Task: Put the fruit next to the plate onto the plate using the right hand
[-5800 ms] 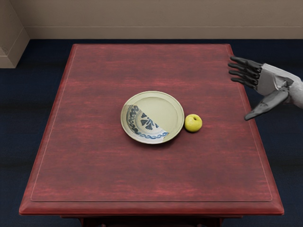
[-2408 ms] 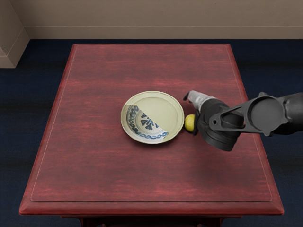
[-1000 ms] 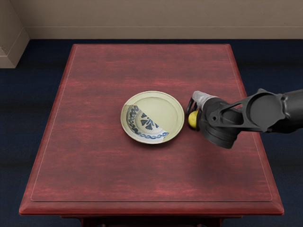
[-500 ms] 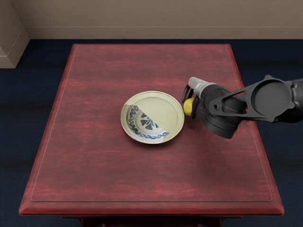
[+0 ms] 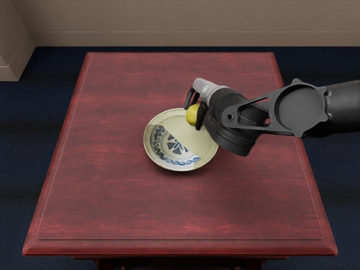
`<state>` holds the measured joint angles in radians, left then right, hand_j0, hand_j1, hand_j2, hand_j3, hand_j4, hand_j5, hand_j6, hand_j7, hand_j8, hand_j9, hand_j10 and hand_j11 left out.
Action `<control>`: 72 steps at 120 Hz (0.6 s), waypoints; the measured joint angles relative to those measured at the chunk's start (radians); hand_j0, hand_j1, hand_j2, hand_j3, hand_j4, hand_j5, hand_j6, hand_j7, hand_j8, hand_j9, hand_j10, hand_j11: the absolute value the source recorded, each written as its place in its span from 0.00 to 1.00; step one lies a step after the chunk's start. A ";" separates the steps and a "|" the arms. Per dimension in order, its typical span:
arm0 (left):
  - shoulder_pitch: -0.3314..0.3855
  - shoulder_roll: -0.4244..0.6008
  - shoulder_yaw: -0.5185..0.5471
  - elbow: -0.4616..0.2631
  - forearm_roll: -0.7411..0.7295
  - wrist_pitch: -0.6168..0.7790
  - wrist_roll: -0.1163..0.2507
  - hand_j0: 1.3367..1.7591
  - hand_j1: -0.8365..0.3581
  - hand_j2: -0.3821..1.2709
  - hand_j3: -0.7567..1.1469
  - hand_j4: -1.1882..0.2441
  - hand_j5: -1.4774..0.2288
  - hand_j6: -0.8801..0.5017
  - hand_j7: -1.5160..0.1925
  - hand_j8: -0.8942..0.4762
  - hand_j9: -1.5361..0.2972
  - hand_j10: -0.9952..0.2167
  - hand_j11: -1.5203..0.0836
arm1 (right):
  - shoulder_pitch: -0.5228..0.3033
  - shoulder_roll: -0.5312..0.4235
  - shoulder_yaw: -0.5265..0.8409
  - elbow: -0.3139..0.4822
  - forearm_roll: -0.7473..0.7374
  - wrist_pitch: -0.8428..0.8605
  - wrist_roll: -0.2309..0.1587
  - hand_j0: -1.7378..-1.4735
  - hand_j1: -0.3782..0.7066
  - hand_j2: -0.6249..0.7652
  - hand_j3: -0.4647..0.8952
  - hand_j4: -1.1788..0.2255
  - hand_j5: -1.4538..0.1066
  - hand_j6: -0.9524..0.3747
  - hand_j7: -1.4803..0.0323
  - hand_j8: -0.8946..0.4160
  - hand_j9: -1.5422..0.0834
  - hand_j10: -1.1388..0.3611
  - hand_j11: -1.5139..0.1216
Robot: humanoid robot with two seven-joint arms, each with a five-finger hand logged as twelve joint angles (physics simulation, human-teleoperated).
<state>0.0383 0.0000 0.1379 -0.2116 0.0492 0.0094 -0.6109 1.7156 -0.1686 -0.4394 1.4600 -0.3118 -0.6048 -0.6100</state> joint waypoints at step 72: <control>0.000 0.000 0.000 0.000 0.000 0.000 0.000 0.76 0.98 0.23 0.40 0.82 0.86 0.63 0.88 0.64 0.83 0.81 0.94 | -0.065 0.067 0.052 -0.054 -0.007 -0.006 -0.001 0.30 0.16 0.50 0.34 0.73 0.79 0.64 0.84 0.61 0.82 0.68 0.79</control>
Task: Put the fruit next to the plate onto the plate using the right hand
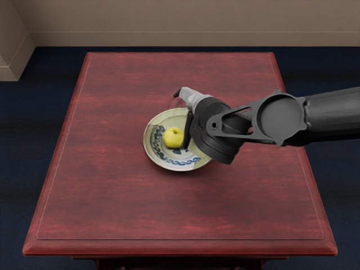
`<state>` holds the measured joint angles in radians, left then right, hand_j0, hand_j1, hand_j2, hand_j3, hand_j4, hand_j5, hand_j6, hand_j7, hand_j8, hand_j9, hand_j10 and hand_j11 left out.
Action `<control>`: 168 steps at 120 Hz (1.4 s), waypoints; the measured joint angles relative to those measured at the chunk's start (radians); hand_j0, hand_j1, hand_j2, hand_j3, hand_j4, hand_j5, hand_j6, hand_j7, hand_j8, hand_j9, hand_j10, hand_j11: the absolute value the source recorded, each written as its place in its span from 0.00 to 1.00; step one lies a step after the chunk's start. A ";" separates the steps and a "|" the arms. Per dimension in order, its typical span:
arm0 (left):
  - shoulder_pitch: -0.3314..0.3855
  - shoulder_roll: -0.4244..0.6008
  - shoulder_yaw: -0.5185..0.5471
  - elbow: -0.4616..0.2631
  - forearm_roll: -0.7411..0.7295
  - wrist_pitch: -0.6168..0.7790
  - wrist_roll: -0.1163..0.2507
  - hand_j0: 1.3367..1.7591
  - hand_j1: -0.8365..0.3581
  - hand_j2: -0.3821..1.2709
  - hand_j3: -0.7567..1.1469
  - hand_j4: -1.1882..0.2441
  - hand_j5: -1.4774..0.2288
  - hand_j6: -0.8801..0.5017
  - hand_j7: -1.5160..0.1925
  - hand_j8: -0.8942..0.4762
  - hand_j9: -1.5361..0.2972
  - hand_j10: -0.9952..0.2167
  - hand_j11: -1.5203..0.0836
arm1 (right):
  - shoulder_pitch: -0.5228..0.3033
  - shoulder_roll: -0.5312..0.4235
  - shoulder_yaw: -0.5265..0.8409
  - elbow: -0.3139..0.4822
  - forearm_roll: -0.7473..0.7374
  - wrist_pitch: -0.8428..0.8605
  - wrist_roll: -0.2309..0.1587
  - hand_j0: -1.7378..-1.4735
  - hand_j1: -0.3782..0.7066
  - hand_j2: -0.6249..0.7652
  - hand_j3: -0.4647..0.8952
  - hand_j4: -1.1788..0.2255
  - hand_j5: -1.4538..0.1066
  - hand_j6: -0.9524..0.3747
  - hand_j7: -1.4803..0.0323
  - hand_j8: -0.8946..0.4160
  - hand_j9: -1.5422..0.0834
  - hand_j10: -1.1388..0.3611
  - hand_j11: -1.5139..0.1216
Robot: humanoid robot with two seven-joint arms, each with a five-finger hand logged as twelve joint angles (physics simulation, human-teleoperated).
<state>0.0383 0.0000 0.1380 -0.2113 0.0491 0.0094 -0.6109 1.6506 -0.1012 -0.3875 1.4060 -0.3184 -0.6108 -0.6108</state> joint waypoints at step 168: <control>0.000 0.000 -0.002 0.001 0.001 0.001 0.000 0.76 0.98 0.23 0.40 0.82 0.86 0.63 0.88 0.64 0.83 0.81 0.94 | -0.903 -0.627 1.057 0.206 -0.366 0.412 0.465 0.30 0.03 0.45 0.34 0.84 0.93 0.72 0.98 0.68 0.95 0.76 0.93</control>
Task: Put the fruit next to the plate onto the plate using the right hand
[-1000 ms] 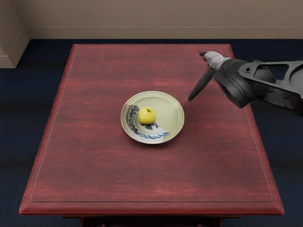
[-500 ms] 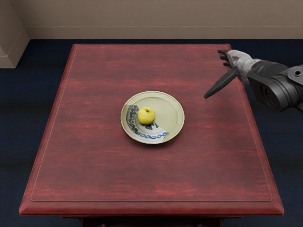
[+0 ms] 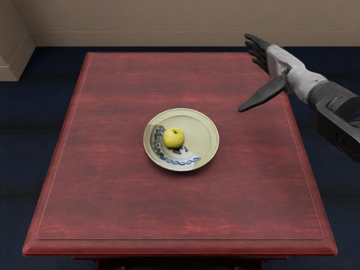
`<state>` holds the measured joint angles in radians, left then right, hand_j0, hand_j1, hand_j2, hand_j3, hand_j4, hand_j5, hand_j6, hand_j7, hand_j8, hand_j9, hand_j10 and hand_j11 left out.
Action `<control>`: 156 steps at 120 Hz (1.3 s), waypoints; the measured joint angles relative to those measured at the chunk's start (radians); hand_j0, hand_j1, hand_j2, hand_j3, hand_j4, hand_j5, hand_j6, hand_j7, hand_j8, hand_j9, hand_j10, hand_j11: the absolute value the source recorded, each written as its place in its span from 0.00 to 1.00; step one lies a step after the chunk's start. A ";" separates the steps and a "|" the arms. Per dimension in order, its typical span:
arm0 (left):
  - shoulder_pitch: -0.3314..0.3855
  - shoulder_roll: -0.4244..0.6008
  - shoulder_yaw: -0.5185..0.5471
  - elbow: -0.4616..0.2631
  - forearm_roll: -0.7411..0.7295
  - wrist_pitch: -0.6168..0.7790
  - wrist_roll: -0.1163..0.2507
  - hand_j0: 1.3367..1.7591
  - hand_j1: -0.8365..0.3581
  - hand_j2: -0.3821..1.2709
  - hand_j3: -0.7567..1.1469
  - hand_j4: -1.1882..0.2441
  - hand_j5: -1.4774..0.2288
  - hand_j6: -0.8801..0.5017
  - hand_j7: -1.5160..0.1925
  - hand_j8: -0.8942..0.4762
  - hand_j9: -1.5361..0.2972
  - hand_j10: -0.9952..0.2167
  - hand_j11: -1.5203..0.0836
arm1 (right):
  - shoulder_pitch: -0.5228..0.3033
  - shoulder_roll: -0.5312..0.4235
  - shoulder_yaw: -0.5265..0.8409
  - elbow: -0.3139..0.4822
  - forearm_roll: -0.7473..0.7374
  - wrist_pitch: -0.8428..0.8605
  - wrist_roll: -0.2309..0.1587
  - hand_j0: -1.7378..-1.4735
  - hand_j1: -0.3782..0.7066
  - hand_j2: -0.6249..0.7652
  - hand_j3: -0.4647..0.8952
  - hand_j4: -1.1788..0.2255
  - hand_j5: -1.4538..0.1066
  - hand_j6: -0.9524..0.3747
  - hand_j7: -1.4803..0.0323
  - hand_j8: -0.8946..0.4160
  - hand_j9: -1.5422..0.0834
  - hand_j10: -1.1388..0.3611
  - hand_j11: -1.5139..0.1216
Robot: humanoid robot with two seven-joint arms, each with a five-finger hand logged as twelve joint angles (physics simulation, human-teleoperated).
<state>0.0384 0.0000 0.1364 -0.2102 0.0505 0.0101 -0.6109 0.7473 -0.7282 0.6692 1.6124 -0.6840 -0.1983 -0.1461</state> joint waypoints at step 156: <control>-0.064 0.000 -0.127 0.115 -0.004 0.003 0.000 0.76 0.98 0.23 0.40 0.82 0.86 0.63 0.88 0.64 0.83 0.81 0.94 | -0.536 -0.065 0.532 0.057 -0.071 0.469 0.243 0.30 0.03 0.45 0.34 0.84 0.93 0.72 0.98 0.68 0.95 0.76 0.93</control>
<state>-0.0261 0.0000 0.0095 -0.0951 0.0463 0.0133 -0.6109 0.2110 -0.7929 1.2016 1.6693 -0.7551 0.2712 0.0966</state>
